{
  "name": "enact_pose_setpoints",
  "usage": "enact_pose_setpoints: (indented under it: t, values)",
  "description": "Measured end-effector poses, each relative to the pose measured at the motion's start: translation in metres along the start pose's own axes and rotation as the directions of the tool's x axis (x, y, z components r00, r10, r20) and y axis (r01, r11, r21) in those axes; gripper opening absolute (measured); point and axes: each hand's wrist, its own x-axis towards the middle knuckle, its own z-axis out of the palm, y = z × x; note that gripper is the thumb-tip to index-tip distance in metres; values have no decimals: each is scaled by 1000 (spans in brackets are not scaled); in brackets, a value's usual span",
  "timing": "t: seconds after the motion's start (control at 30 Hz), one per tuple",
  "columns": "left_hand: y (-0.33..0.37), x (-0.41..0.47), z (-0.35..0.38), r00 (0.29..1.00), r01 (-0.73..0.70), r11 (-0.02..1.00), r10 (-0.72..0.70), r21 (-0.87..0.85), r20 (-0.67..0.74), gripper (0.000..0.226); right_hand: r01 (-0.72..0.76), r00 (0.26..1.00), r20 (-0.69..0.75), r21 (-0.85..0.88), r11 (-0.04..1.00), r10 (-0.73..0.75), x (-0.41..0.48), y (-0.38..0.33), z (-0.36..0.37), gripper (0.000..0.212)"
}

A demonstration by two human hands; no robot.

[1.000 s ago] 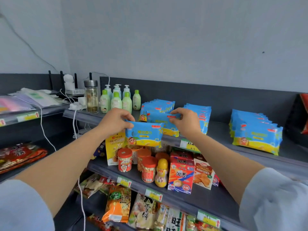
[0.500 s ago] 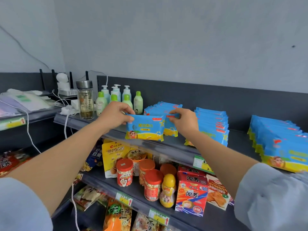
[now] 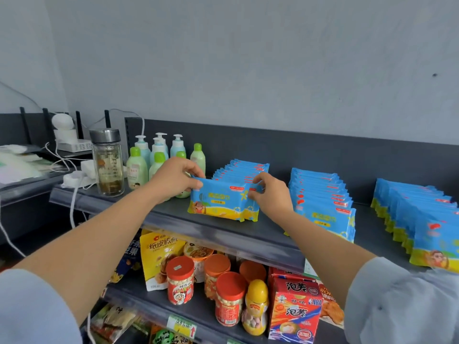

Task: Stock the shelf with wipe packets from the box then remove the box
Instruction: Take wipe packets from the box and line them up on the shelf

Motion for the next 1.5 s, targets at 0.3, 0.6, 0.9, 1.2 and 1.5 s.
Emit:
enact_pose_setpoints:
  t: [0.3, 0.6, 0.9, 1.2, 1.5]
  values:
    - [-10, 17, 7, 996, -12, 1000, 10, 17, 86, 21, -24, 999, 48, -13, 1000, 24, 3, 7, 4, 31]
    - [-14, 32, 25, 996, -40, 996, 34, 75, 82, 19, -63, 997, 58, 78, 995, 58, 2, 12, 1, 30]
    - [-26, 33, 45, 993, -114, 959, 113, 259, 20, 27, -71, 997, -1, 41, 997, 71, 2, 11, 4, 26]
    - [-32, 25, 50, 986, -163, 916, 142, 366, 85, 57, -79, 997, -3, 22, 997, 79, -1, 9, 6, 30]
    - [-32, 21, 52, 973, -227, 818, 207, 528, 98, 65, -61, 997, 47, -105, 993, 66, -6, 4, 5, 38]
